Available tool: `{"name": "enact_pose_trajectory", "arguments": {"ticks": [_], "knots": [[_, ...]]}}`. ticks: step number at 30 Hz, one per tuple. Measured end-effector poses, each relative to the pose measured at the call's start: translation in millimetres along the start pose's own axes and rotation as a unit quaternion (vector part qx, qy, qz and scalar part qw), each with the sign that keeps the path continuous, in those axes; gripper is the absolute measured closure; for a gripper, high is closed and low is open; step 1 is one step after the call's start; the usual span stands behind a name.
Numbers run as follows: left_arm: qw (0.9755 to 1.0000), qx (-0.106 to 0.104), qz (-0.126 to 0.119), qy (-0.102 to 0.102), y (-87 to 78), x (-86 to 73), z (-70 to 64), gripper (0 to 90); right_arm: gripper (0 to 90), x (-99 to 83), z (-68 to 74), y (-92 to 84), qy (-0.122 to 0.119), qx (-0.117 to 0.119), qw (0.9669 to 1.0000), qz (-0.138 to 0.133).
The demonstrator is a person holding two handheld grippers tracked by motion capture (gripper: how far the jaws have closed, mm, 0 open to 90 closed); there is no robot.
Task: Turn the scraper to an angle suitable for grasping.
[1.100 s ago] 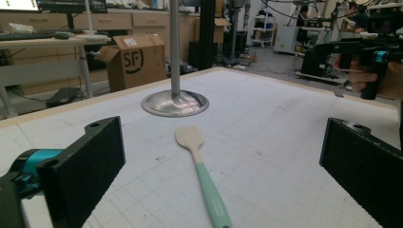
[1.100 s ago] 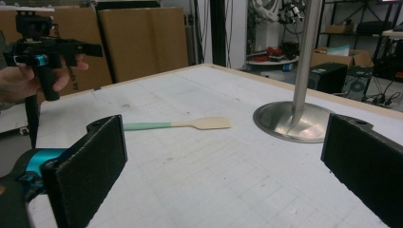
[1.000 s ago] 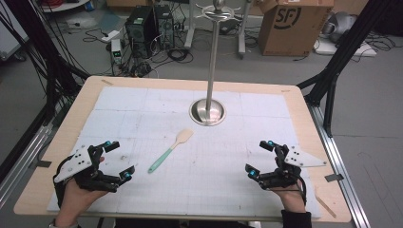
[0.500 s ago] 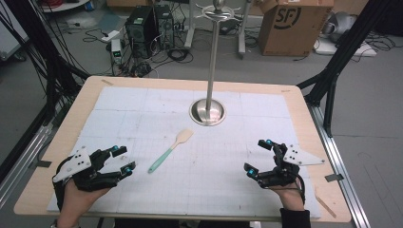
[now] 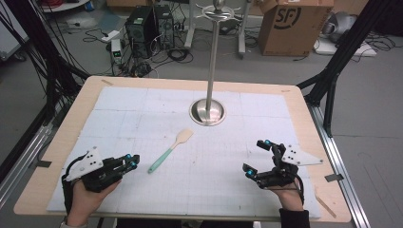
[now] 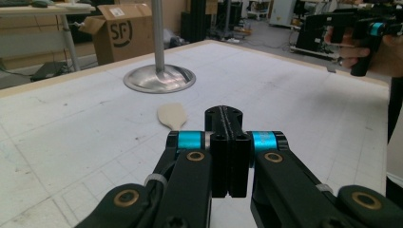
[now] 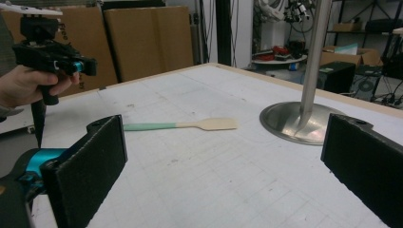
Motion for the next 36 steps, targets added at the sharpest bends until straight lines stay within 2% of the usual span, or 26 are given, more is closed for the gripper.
{"name": "enact_pose_trajectory", "arguments": {"ticks": [2, 4, 9, 11, 15, 16, 17, 18, 21, 22, 23, 24, 25, 27, 29, 30, 31, 32, 34, 35, 36], "knots": [[0.9999, 0.012, 0.000, 0.001, 4.3, 0.8, 1.9, 89.7, 0.2, -0.1, 0.5, 0.4, -0.001, 0.002, 1.0000, 0.001], [0.9998, 0.016, 0.009, -0.011, 10.2, 0.0, 5.0, 89.7, 0.2, -0.3, 0.7, 0.1, 0.002, 0.003, 1.0000, 0.002], [0.9979, 0.031, 0.053, -0.021, 30.7, -7.8, 12.3, 89.7, 0.2, 0.5, -1.7, -1.7, 0.004, -0.001, 1.0000, -0.002], [0.9974, 0.035, 0.061, -0.015, 38.5, -8.4, 14.1, 89.7, 0.2, 0.8, -2.2, -2.0, 0.004, -0.002, 1.0000, -0.003], [0.9969, 0.030, 0.072, -0.016, 50.2, -6.6, 14.9, 89.7, 0.2, 1.4, -1.2, -2.3, 0.003, 0.000, 1.0000, -0.005], [0.9960, 0.030, 0.080, -0.024, 55.6, -5.5, 17.7, 89.7, 0.2, 1.7, 0.0, -2.2, 0.005, 0.002, 1.0000, -0.006], [0.9960, 0.030, 0.080, -0.024, 55.6, -5.5, 17.7, 89.7, 0.2, 2.0, 1.3, -1.9, 0.004, 0.006, 0.9999, -0.007], [0.9952, 0.028, 0.086, -0.038, 61.7, -3.4, 22.1, 89.7, 0.2, 2.4, 2.0, -1.5, 0.003, 0.006, 1.0000, -0.007], [0.9960, 0.020, 0.085, -0.021, 71.0, 0.5, 24.5, 89.7, 0.2, 4.0, 3.4, -1.0, 0.000, 0.009, 0.9999, -0.009], [0.9952, 0.021, 0.095, -0.007, 75.8, -0.4, 25.4, 89.7, 0.2, 4.2, 3.6, -1.2, 0.001, 0.009, 0.9999, -0.009], [0.9939, 0.027, 0.107, -0.005, 78.6, -1.6, 26.9, 89.7, 0.2, 4.3, 4.1, -1.8, 0.002, 0.010, 0.9999, -0.008], [0.9923, 0.034, 0.119, -0.009, 81.7, -2.4, 29.6, 89.7, 0.2, 4.9, 3.9, -2.1, 0.001, 0.009, 0.9999, -0.010], [0.9909, 0.043, 0.125, -0.023, 85.2, -2.7, 33.5, 89.7, 0.2, 4.7, 3.8, -2.6, 0.001, 0.009, 0.9999, -0.009], [0.9899, 0.050, 0.127, -0.039, 90.5, -3.4, 37.6, 89.8, 0.2, 6.0, 4.0, -3.3, -0.001, 0.008, 0.9999, -0.013], [0.9891, 0.043, 0.137, -0.033, 98.5, -6.2, 36.9, 89.8, 0.2, 6.9, 5.8, -3.5, -0.003, 0.011, 0.9999, -0.012], [0.9877, 0.039, 0.149, -0.026, 102.8, -8.3, 35.8, 89.8, 0.2, 7.3, 6.1, -3.2, -0.002, 0.011, 0.9999, -0.013], [0.9877, 0.039, 0.149, -0.026, 102.8, -8.3, 35.8, 89.8, 0.2, 6.8, 6.5, -3.1, -0.003, 0.013, 0.9999, -0.010], [0.9855, 0.034, 0.166, -0.016, 111.1, -10.6, 33.0, 89.8, 0.2, 6.5, 6.5, -2.7, -0.003, 0.013, 0.9999, -0.009], [0.9823, 0.030, 0.185, -0.010, 121.3, -13.0, 30.8, 89.8, 0.2, 5.5, 6.4, -2.2, -0.003, 0.011, 0.9999, -0.006], [0.9823, 0.030, 0.185, -0.010, 121.3, -13.0, 30.8, 89.8, 0.2, 5.1, 7.4, -2.5, 0.000, 0.013, 0.9999, -0.004], [0.9786, 0.031, 0.204, -0.003, 130.0, -16.0, 30.4, 89.8, 0.2, 5.7, 7.5, -2.5, -0.001, 0.014, 0.9999, -0.007]]}}
Point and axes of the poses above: each handheld gripper's, and its own axes: y roughly forward along the jaws, x roughly out of its top, z roughly to its left, the point moved 10 cm from there along y, roughly forward along the jaws, and after that the axes turned 4 degrees about z, right-handed, at the moved point
